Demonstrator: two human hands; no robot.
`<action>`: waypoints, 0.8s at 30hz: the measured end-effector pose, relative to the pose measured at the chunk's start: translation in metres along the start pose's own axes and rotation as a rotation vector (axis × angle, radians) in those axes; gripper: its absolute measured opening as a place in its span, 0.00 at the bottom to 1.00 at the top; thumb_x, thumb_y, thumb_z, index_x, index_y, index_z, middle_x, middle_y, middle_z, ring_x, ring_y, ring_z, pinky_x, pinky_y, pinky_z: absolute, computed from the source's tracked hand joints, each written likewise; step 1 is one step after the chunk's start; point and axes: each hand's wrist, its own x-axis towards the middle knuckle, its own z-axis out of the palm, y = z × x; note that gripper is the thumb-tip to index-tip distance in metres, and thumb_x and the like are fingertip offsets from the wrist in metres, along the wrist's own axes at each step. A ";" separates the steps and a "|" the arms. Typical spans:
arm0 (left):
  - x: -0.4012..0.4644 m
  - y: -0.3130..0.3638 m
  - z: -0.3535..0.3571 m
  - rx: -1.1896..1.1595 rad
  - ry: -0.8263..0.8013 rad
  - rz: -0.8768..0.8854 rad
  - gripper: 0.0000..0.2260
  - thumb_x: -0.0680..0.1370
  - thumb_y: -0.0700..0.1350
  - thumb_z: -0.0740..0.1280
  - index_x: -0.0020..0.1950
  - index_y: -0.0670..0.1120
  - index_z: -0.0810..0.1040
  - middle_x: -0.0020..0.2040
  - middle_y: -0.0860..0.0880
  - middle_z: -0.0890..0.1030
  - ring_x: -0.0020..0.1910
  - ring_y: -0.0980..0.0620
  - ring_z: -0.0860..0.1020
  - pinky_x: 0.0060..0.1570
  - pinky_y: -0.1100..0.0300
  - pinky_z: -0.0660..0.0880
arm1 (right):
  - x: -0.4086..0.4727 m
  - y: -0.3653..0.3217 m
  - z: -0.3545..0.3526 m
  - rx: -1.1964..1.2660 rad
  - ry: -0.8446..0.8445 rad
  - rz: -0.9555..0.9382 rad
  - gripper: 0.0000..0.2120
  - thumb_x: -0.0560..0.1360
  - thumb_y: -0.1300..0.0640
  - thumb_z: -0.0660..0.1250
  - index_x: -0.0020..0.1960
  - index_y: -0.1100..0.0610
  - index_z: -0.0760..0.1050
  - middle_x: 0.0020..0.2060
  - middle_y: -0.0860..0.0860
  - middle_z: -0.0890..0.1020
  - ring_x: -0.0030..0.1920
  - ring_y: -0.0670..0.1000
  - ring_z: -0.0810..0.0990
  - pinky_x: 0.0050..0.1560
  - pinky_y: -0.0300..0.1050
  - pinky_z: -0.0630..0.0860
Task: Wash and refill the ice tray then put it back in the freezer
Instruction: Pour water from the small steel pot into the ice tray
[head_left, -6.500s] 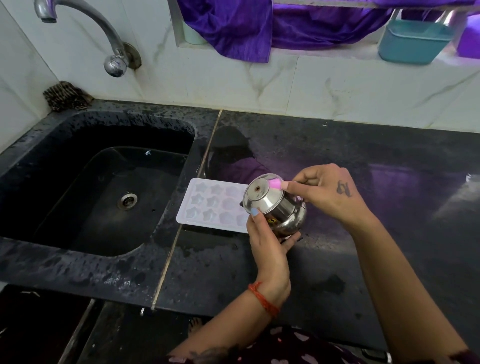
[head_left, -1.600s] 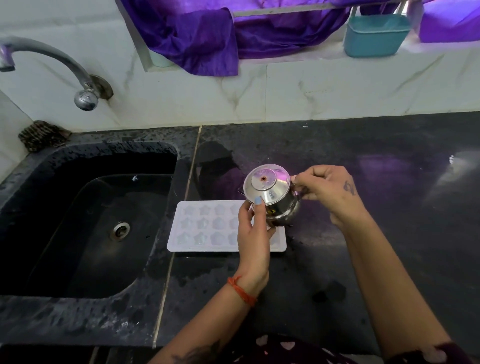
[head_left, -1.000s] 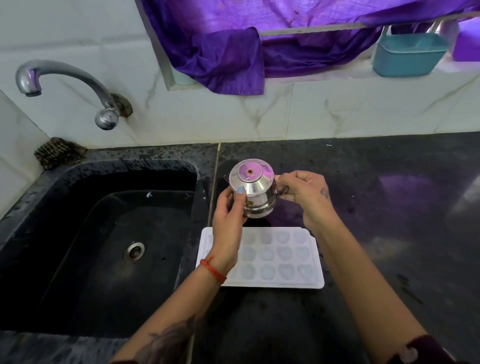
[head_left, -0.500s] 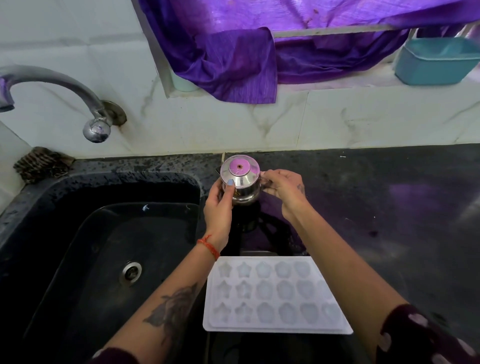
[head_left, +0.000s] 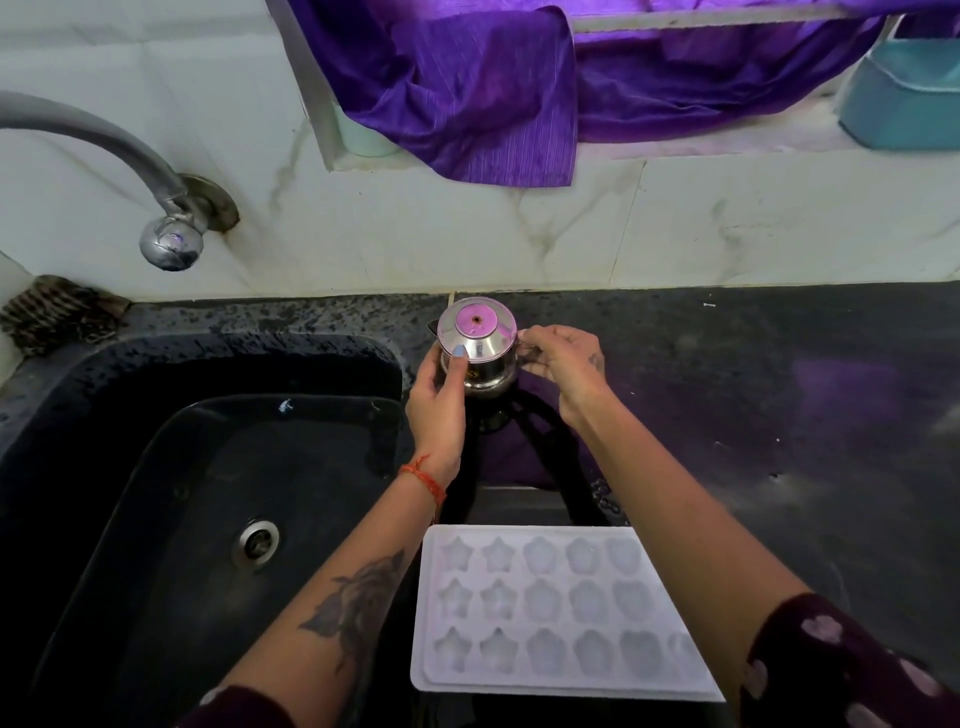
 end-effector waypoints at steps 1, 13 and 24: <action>0.000 -0.001 0.000 0.002 0.002 0.000 0.26 0.69 0.59 0.68 0.65 0.53 0.76 0.61 0.54 0.80 0.62 0.53 0.76 0.65 0.47 0.71 | 0.001 0.000 0.000 -0.002 -0.001 -0.001 0.09 0.70 0.64 0.70 0.32 0.60 0.77 0.33 0.56 0.79 0.38 0.51 0.78 0.44 0.41 0.80; -0.025 0.009 -0.008 0.127 0.023 0.047 0.22 0.77 0.54 0.66 0.69 0.50 0.71 0.60 0.54 0.76 0.60 0.55 0.75 0.66 0.50 0.71 | -0.030 -0.005 -0.012 -0.378 -0.027 -0.190 0.20 0.73 0.47 0.70 0.61 0.55 0.75 0.56 0.50 0.80 0.57 0.46 0.78 0.60 0.40 0.73; -0.122 -0.008 -0.062 0.447 -0.084 0.339 0.28 0.76 0.57 0.66 0.74 0.52 0.65 0.73 0.51 0.67 0.72 0.51 0.66 0.68 0.50 0.69 | -0.139 0.017 -0.080 -0.728 0.109 -0.514 0.19 0.74 0.47 0.68 0.62 0.52 0.74 0.57 0.49 0.80 0.48 0.49 0.75 0.58 0.47 0.73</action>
